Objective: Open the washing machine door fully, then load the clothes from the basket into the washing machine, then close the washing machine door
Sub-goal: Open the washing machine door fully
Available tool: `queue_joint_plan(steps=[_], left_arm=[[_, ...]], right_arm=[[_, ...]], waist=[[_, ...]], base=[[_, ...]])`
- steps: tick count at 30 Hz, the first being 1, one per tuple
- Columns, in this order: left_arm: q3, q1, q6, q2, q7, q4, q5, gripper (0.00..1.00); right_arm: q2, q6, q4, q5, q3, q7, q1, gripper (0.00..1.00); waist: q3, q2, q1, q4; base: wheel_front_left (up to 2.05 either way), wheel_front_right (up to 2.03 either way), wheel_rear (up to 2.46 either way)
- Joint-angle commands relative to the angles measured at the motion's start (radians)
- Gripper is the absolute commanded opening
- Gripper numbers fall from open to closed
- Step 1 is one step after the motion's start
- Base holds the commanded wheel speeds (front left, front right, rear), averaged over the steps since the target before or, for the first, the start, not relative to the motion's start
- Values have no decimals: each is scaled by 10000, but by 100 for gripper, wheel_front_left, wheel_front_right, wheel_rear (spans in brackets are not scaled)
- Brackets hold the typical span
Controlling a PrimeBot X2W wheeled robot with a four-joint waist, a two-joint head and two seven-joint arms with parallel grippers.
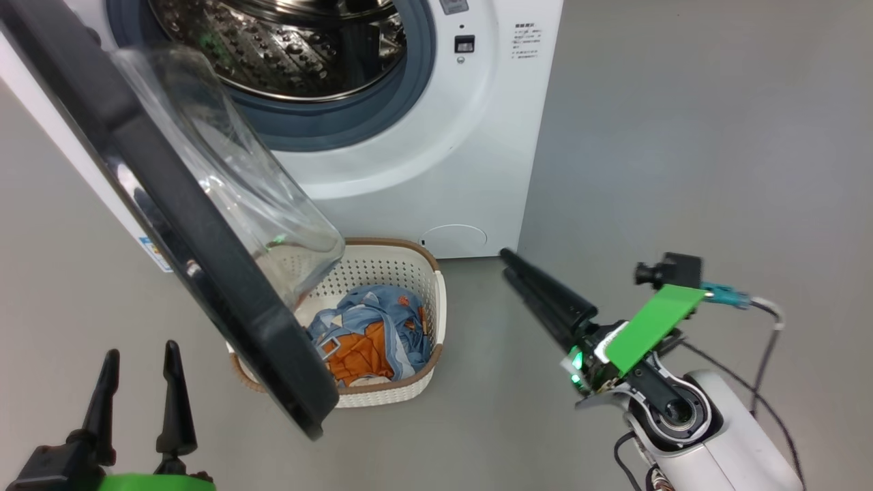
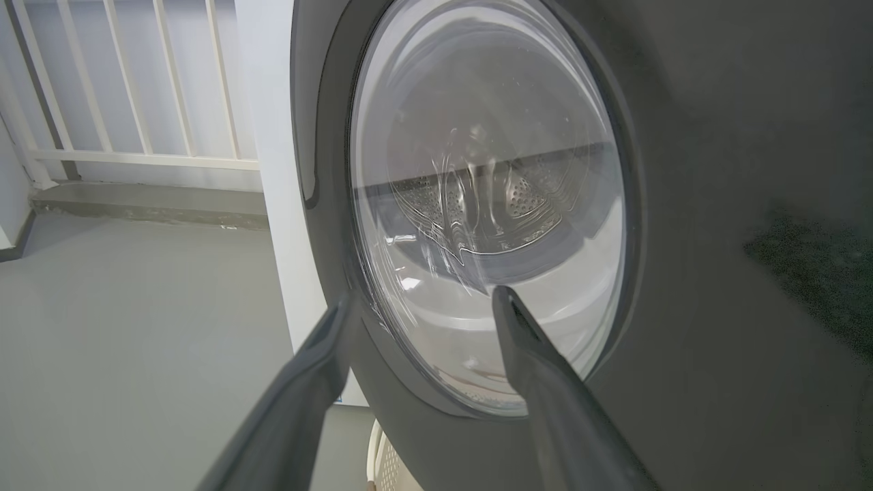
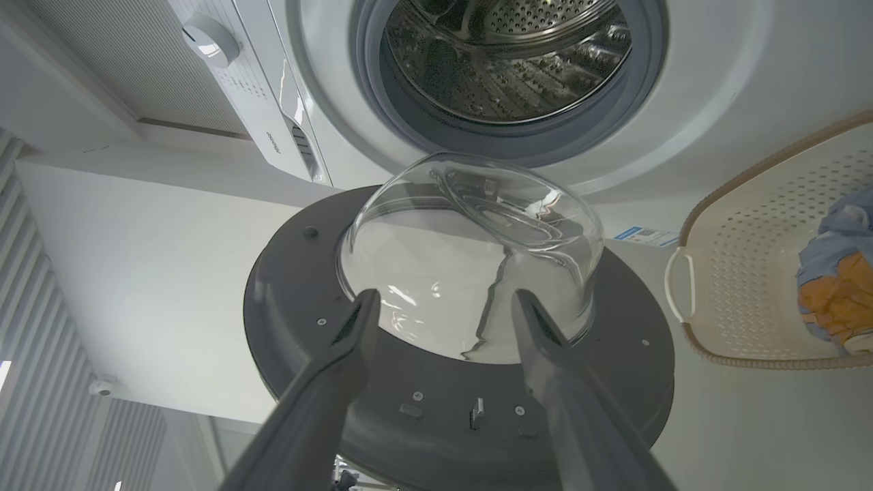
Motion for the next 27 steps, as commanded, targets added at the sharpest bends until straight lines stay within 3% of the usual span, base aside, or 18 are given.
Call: queue_joint_plan(steps=[1,7,8,13,21,27], left_arm=[[320,-123,94,191,-80,-308,53,100],[360,-24,137,191,-80,-367,32,100],[360,-24,137,191,-80,-367,32,100],[332,128,158,191,-80,-369,-26,100],[255,350,212,191,-80,-399,-55,100],[195,418,226,191,-80,-443,-36,100]], right_arm=[[54,17,-407,-636,16,-624,57,100],[-460,17,-664,-3590,80,-3693,-61,100],[-460,17,-664,-3590,80,-3693,-61,100],[-1142,17,-94,-6365,437,-5698,-73,100],[-1171,17,94,-9978,-703,-6331,346,100],[-644,17,-966,-12375,-1984,-6348,1491,100]], waist=[[-28,0,0,-66],[-111,0,0,-187],[-111,0,0,-187],[-261,0,0,-258],[-446,0,0,-355],[-486,0,0,-357]], base=[[0,0,0],[0,0,0],[0,0,0],[0,0,0],[0,0,0],[0,0,0]])
